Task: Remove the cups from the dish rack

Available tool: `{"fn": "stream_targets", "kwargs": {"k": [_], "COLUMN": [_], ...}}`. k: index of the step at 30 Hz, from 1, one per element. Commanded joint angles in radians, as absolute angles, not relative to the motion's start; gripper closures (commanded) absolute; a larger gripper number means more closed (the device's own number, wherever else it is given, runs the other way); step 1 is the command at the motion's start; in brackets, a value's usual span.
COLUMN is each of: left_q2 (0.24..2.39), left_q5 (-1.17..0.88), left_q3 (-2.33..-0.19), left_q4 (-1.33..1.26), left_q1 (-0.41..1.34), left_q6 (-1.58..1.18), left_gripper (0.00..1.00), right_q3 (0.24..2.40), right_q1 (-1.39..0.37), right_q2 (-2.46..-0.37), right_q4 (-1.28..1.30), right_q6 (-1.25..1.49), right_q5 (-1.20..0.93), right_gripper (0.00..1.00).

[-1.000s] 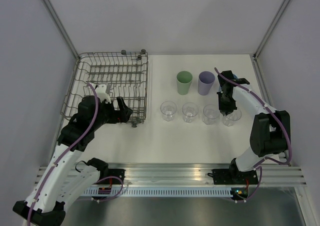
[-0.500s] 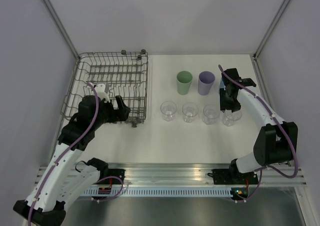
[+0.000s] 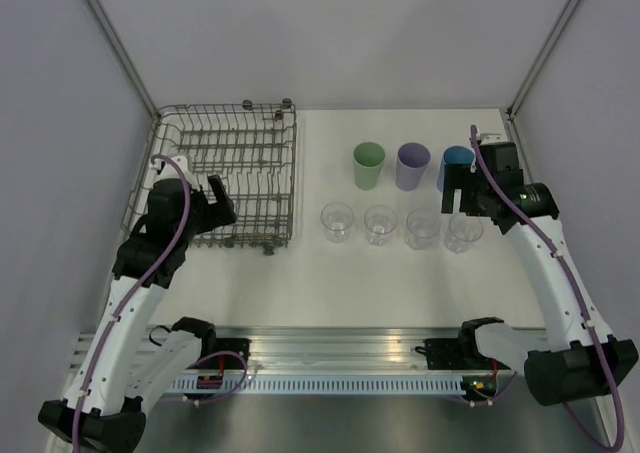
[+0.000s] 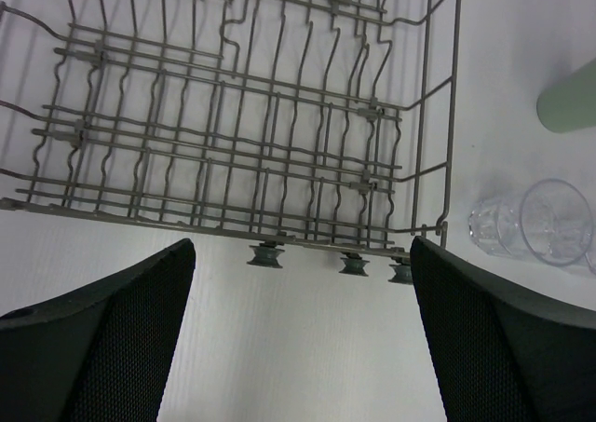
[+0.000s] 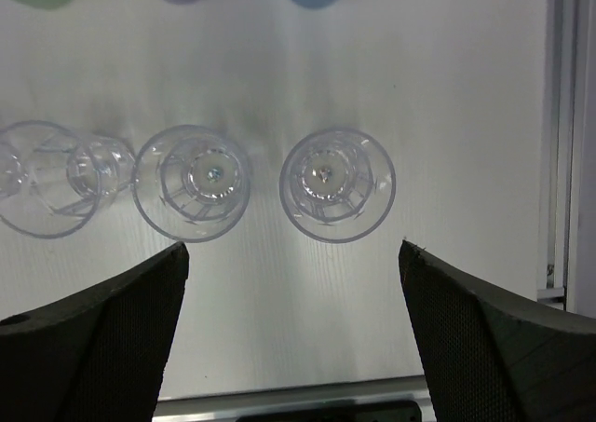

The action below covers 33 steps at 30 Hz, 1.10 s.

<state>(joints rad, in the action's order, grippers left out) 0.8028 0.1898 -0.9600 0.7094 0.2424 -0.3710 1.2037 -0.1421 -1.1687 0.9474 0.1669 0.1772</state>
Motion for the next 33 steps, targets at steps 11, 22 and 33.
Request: {"fn": "stream_targets", "kwargs": {"k": [11,22,33], "left_q2": [0.721,0.459,0.311], "left_q5": [0.33,0.255,0.195], "left_q3": [-1.236,-1.284,-1.229], "left_q4": [0.909,1.054,1.08], "left_q1": [0.258,0.268,0.268], "left_q6": [-0.203,-0.115,-0.135], "left_gripper": [0.0,0.0,0.0], "right_q3": [1.293,1.331,1.309], "right_q1": [-0.23,-0.304,-0.362], "right_q2": [-0.813,-0.582,-0.428], "right_q4": [0.925,0.994,1.023], "right_q6": [0.144,0.135,0.098], "right_q5": [0.216,0.28,0.367], "right_gripper": [0.02,0.02,0.02]}}
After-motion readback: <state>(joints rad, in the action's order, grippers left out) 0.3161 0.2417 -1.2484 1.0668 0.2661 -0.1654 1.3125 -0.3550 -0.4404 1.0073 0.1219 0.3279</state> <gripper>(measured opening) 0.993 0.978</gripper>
